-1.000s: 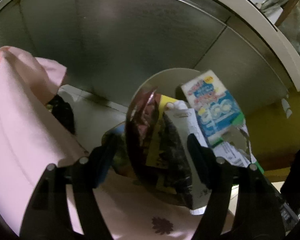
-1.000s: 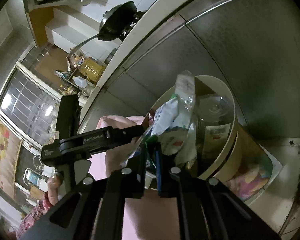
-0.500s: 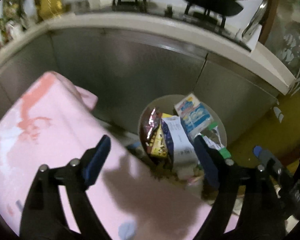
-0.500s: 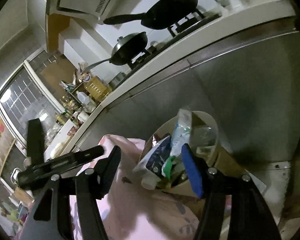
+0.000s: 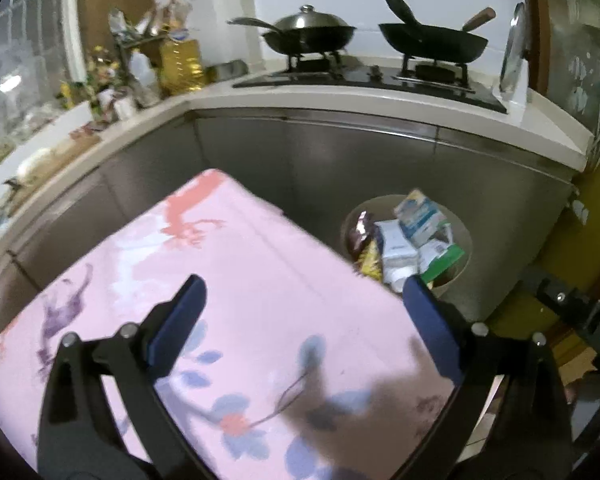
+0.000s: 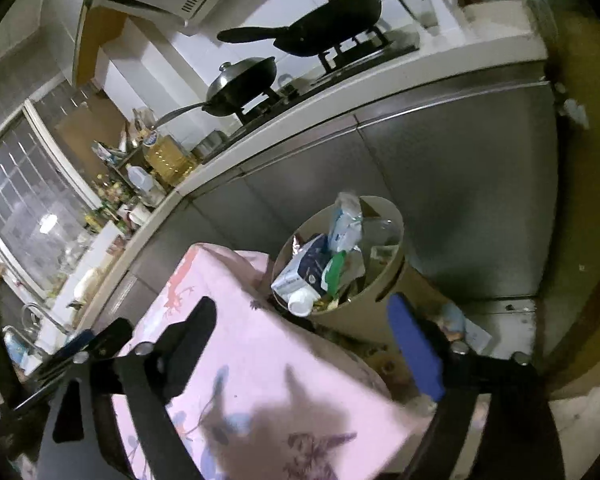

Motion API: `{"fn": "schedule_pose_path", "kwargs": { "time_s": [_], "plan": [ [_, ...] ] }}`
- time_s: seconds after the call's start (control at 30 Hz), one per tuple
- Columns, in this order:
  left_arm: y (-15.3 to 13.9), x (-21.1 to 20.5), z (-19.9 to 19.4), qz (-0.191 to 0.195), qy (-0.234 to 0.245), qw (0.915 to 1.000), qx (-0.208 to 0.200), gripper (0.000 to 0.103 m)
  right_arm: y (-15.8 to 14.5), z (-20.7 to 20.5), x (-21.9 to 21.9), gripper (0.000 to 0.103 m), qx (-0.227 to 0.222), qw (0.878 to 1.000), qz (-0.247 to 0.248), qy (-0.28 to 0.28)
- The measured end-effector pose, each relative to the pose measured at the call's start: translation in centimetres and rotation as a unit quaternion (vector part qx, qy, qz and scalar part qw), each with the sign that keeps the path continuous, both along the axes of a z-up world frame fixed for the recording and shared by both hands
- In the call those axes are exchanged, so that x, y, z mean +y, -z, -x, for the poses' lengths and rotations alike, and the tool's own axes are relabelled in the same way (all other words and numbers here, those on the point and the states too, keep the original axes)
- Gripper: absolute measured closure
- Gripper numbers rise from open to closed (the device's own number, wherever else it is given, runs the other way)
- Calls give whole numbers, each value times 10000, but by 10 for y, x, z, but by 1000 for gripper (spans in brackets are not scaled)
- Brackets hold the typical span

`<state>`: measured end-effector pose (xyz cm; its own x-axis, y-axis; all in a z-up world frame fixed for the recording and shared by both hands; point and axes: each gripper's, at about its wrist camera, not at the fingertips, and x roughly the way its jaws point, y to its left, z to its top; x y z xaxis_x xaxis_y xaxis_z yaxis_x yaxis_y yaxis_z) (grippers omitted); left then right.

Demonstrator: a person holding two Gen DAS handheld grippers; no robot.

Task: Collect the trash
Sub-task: 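Open both tools and withdraw them from the bin back over the table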

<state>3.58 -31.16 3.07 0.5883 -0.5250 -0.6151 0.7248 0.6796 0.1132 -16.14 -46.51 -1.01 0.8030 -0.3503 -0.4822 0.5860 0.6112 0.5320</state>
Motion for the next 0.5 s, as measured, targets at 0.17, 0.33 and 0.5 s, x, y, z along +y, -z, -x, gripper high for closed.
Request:
{"fn": "schedule_pose_path", "kwargs": {
  "time_s": [0.17,0.33,0.5],
  "plan": [
    [-15,38,17,6,-226,9995,-218,6,-13,15,32,10,-80,10000,50,-17],
    [-25,68,34,-11,-448,9977,-518,6,-24,21,58,10,-30,9998,103,-138],
    [-31,92,51,8,-596,9961,-652,6,-33,25,76,10,40,9998,114,-184]
  ]
}}
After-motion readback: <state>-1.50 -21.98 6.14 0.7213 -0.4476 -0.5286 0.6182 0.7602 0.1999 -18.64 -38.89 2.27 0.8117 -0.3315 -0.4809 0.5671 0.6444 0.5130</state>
